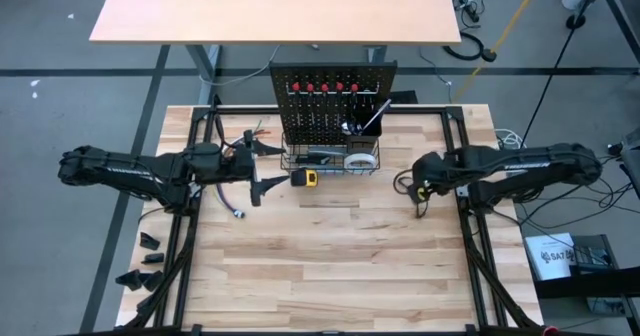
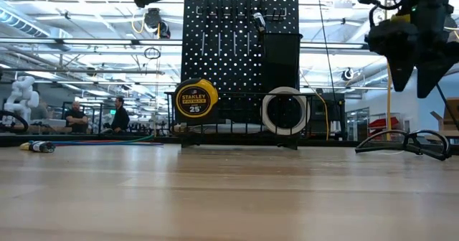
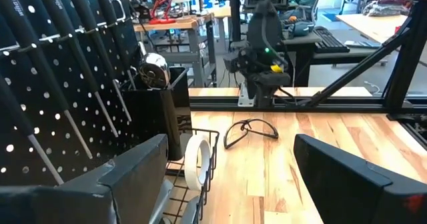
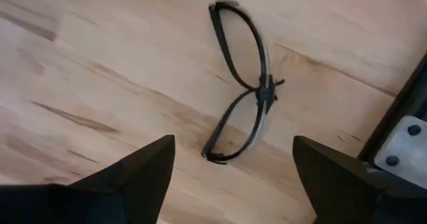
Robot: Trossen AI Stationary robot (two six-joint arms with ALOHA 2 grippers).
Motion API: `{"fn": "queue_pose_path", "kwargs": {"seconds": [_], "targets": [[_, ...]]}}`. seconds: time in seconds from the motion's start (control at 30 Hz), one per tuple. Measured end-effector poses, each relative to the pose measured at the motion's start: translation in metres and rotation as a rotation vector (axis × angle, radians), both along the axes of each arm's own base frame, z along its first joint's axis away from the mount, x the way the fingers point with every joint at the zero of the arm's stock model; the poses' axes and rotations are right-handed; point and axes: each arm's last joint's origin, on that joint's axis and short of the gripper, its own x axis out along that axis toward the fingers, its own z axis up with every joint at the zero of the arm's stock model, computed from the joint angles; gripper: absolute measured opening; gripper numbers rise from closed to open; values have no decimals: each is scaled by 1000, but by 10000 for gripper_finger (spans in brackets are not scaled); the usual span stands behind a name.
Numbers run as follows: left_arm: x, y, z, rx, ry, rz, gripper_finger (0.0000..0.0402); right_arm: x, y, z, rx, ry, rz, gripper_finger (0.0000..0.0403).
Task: Hang tools onto peg board
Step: Put the safety goggles into the pegboard basket
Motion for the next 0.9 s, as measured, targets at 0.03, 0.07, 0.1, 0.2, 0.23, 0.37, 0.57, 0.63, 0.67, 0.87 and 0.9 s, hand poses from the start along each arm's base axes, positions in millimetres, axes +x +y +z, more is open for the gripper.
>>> {"fn": "queue_pose_path", "kwargs": {"seconds": [0.03, 0.07, 0.1, 0.2, 0.23, 0.37, 0.57, 0.63, 0.67, 0.87, 0.9], "targets": [[0, 0, 0, 0, -1, -1, 327, 2, 1, -2, -1, 19, 5, 298], [0, 0, 0, 0, -1, -2, 327, 4, 2, -4, -8, 39, 8, 297], [0, 0, 0, 0, -1, -2, 327, 5, 3, -6, -17, 61, 11, 297], [0, 0, 0, -35, -7, 1, 327, 9, 7, -12, -44, 102, 28, 297], [0, 0, 0, -46, -8, 2, 327, 10, 9, -15, -47, 105, 34, 297], [0, -1, 0, -51, -5, -21, 327, 7, 12, -35, -43, 124, 41, 297], [0, -1, -1, -54, 2, -29, 327, 2, 13, -44, -53, 141, 21, 296], [0, -1, -1, -53, 2, -29, 327, 3, 13, -47, -71, 146, 24, 290], [0, -1, -1, -53, 1, -29, 327, 2, 13, -50, -75, 157, 28, 284], [0, -1, -2, -85, 8, -25, 327, 5, 15, -57, -104, 186, 48, 224], [0, -1, -2, -86, 10, -25, 327, 6, 16, -58, -108, 190, 50, 213]]}}
